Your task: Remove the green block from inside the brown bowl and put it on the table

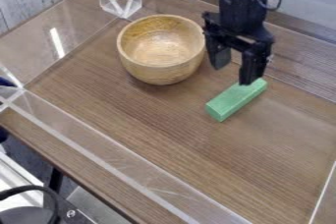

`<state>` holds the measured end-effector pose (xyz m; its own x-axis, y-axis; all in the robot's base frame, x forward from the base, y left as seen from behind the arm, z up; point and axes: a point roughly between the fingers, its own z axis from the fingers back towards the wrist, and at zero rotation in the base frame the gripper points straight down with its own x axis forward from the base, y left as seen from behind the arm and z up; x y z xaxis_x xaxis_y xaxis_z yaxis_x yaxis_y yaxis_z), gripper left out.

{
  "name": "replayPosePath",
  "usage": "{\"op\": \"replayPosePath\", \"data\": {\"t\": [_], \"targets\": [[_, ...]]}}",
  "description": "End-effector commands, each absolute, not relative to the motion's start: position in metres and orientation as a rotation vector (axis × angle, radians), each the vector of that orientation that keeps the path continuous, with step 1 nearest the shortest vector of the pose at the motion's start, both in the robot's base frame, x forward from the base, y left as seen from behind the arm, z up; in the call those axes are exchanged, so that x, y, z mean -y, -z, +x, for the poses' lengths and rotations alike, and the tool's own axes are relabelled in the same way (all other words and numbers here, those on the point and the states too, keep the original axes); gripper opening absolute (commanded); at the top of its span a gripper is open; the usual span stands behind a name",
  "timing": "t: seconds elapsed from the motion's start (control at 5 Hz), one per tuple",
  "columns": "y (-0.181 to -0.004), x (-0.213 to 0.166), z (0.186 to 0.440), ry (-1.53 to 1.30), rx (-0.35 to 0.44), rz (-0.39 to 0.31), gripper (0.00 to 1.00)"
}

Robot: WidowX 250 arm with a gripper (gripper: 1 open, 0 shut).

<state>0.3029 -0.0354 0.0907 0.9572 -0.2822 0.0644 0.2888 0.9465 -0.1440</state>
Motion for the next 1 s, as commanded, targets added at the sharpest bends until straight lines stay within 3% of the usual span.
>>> {"op": "replayPosePath", "data": {"t": [0.0, 0.2, 0.4, 0.8], "targets": [[-0.134, 0.020, 0.302, 0.272, 0.150, -0.136, 1.00], [-0.161, 0.004, 0.296, 0.250, 0.186, -0.129, 1.00], [-0.172, -0.028, 0.297, 0.180, 0.201, -0.114, 0.00], [-0.131, -0.005, 0.302, 0.232, 0.128, -0.112, 0.00]]}}
